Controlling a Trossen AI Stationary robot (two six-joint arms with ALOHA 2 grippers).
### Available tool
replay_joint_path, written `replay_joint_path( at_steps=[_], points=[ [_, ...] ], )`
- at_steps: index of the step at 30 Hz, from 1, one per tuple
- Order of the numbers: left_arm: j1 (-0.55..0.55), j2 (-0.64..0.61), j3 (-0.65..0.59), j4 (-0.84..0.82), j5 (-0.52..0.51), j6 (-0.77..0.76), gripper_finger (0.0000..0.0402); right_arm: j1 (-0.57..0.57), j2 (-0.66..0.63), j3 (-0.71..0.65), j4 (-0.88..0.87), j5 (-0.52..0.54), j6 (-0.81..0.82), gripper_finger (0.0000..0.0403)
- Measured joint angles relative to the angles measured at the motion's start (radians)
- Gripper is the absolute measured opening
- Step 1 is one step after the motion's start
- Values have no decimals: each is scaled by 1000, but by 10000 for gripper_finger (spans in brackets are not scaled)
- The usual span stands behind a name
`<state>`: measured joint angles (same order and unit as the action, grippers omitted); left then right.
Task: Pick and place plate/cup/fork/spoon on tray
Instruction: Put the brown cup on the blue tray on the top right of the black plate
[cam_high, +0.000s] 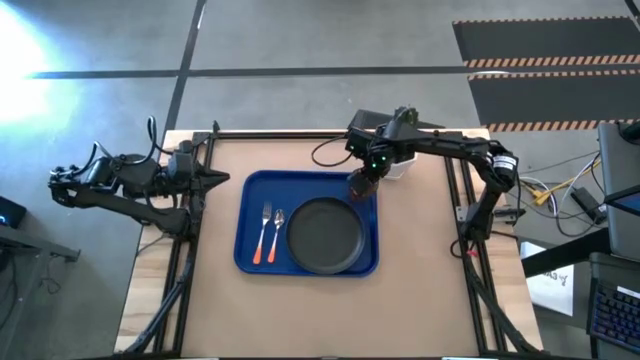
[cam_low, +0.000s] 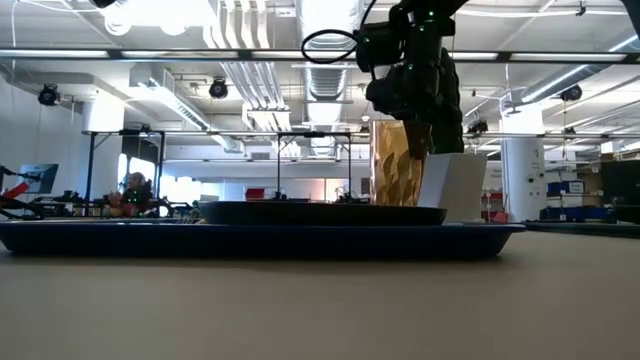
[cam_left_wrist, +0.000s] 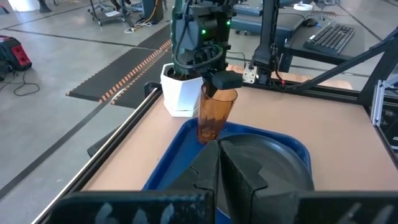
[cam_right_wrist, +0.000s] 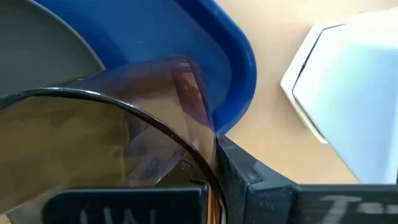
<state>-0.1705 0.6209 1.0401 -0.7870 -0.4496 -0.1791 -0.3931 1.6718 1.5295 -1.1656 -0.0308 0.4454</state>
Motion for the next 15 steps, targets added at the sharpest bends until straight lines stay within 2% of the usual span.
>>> replay_joint_path(
  at_steps=[8,15],
  points=[
    [0,0,0,0,0,0,0,0,0,0,1,5,0,16],
    [0,0,0,0,0,0,0,0,0,3,2,5,0,53]
  ],
)
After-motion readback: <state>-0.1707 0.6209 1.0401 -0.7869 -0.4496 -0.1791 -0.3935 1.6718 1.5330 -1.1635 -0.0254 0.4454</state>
